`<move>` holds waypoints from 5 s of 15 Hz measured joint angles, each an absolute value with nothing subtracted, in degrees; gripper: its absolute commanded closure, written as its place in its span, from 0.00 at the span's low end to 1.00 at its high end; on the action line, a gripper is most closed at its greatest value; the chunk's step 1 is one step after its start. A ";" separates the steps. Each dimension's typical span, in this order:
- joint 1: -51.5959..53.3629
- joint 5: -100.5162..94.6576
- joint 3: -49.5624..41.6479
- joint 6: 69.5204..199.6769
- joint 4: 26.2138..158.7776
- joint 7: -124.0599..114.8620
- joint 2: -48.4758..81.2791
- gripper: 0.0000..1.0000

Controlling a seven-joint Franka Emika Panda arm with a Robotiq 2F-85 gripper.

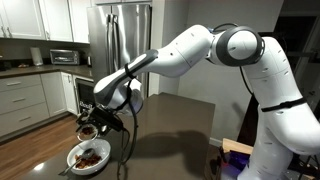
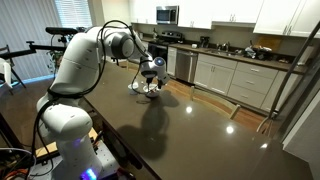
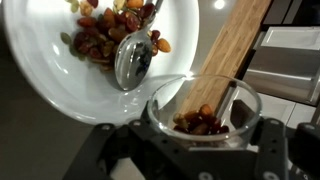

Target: Pour the contents in the glass cup into the bowl on the left

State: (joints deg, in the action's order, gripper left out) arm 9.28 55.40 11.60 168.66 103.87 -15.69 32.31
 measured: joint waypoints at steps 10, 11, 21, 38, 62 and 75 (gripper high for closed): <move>9.17 55.44 14.66 175.81 106.70 -11.31 31.56 0.47; 9.07 55.44 14.81 176.09 107.03 -11.00 31.37 0.47; 3.50 55.66 23.25 186.66 108.43 -5.01 31.15 0.47; -5.23 54.14 35.28 192.58 113.73 -3.41 31.46 0.47; -1.99 45.51 31.29 197.88 113.93 -3.55 31.85 0.47; 0.49 45.33 28.92 197.88 112.88 -3.64 30.11 0.47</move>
